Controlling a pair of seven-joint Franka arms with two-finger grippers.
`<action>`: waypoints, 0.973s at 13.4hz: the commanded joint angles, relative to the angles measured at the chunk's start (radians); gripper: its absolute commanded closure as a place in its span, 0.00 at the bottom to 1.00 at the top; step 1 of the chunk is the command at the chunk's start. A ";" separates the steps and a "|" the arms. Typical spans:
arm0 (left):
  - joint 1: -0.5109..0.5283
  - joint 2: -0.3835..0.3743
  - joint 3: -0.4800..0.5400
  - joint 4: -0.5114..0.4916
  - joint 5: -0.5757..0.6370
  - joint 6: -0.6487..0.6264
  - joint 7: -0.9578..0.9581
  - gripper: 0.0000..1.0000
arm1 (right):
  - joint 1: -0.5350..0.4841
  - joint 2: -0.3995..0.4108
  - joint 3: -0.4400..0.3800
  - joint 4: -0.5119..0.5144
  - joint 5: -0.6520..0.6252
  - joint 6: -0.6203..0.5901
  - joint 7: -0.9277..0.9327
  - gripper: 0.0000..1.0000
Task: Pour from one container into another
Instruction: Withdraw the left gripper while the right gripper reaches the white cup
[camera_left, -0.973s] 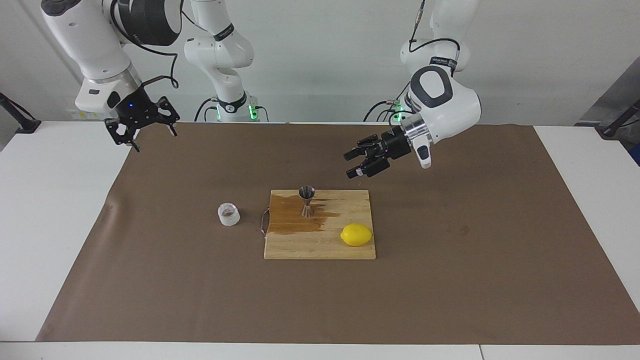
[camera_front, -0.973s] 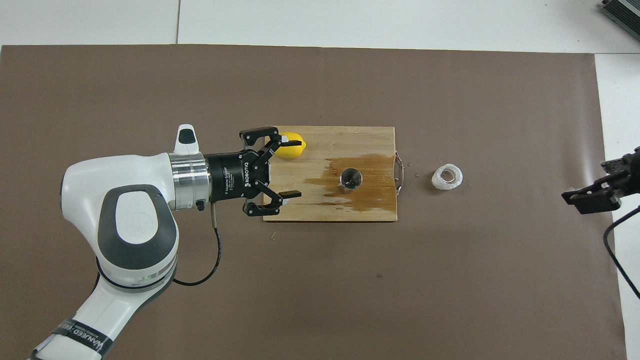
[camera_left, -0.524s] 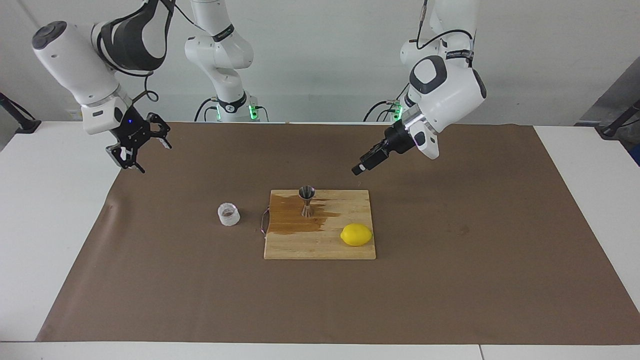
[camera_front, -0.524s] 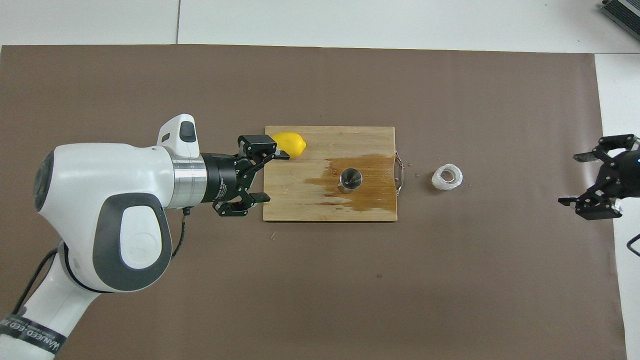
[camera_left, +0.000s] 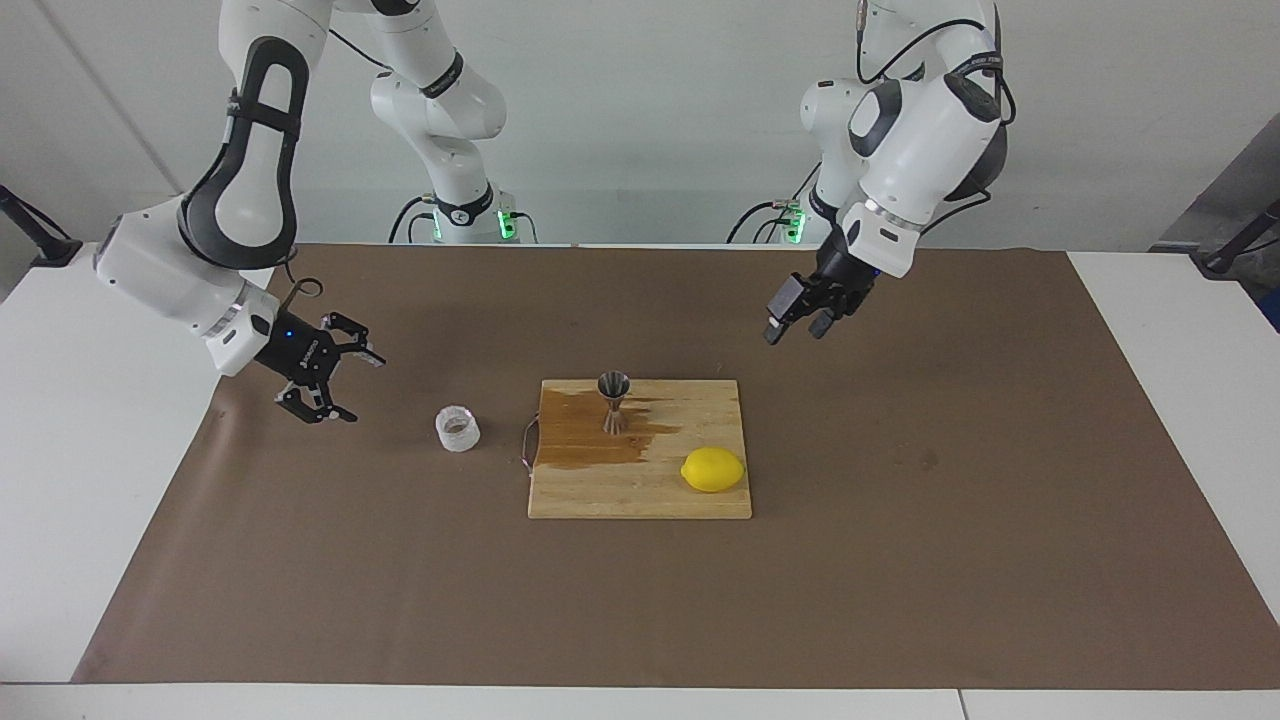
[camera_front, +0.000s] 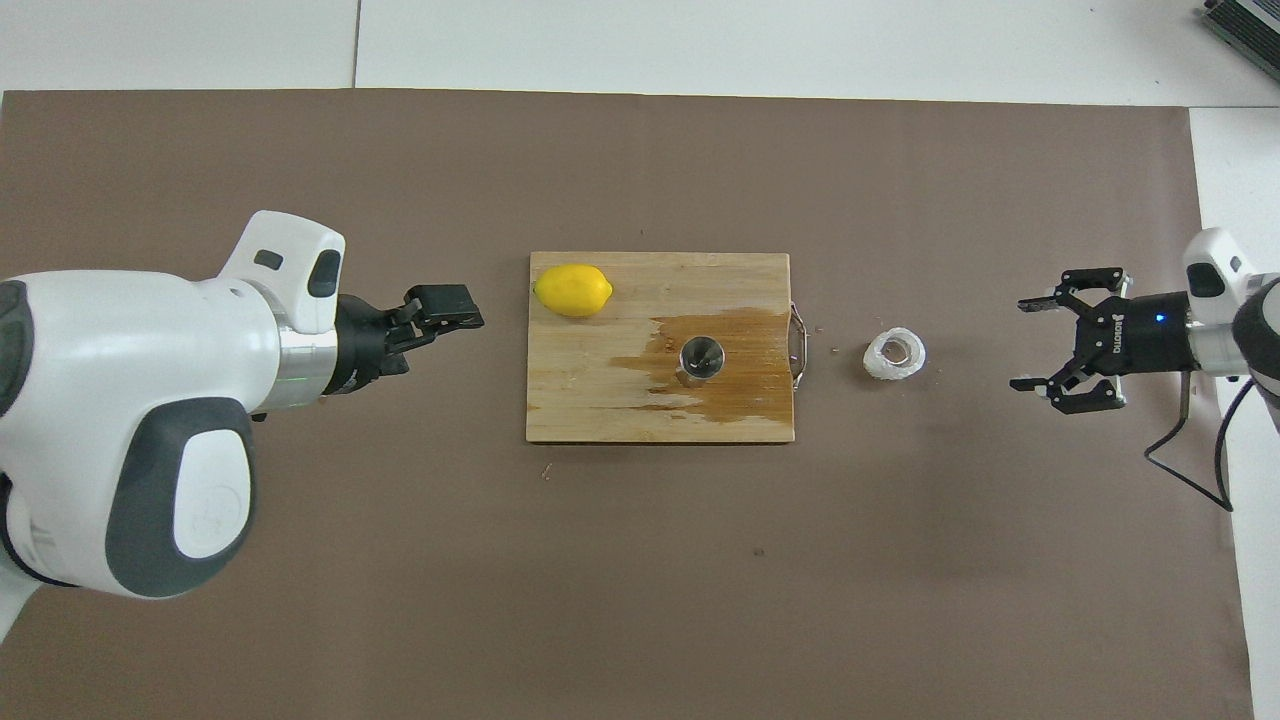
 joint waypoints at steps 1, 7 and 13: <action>0.081 -0.019 0.001 -0.008 0.054 -0.062 0.217 0.00 | -0.011 0.072 0.009 0.000 0.095 -0.048 -0.076 0.00; 0.081 0.012 0.100 0.161 0.379 -0.257 0.419 0.00 | 0.001 0.201 0.019 0.009 0.241 -0.053 -0.326 0.00; 0.086 0.018 0.147 0.310 0.375 -0.522 0.396 0.00 | 0.069 0.215 0.019 0.001 0.272 0.022 -0.378 0.00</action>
